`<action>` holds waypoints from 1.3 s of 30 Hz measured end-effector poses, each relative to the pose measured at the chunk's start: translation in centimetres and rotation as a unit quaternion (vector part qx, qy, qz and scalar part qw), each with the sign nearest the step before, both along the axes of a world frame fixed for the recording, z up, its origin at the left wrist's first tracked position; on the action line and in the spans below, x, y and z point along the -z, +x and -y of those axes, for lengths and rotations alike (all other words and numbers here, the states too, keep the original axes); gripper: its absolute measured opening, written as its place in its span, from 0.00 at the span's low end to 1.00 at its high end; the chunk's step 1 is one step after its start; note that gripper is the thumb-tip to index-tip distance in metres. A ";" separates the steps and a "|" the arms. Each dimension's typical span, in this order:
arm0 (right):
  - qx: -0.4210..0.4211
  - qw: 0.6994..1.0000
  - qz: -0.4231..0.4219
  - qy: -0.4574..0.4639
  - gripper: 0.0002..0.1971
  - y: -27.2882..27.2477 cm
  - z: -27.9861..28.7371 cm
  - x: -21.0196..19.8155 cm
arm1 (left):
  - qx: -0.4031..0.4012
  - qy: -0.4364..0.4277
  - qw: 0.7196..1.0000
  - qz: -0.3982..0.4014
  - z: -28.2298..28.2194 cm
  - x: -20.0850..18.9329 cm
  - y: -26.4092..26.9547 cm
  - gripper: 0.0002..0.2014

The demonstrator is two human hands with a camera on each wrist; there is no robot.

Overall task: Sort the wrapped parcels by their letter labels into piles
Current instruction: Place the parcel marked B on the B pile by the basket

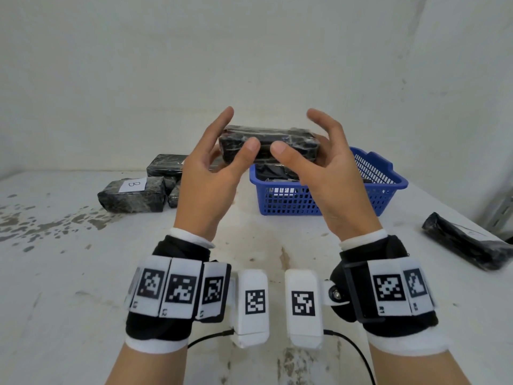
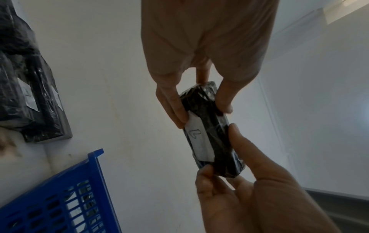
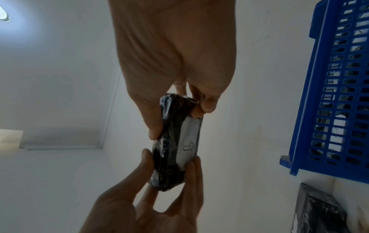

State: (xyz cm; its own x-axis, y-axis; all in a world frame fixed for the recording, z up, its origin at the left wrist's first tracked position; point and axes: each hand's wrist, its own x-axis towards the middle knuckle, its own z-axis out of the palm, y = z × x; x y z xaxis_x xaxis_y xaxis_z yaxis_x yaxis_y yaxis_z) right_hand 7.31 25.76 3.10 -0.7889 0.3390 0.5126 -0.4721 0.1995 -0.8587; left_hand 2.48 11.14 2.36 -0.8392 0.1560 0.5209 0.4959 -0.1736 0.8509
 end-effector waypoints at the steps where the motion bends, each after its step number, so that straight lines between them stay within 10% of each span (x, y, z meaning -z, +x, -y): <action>1: -0.003 1.000 0.003 -0.011 0.35 0.1 0.0 -0.1 | 0.014 0.013 1.000 0.012 -0.1 0.0 0.0 0.34; 39: -0.008 1.000 0.004 -0.027 0.08 0.1 -0.3 -0.1 | 0.031 0.071 0.996 0.051 -0.4 -0.3 -0.1 0.18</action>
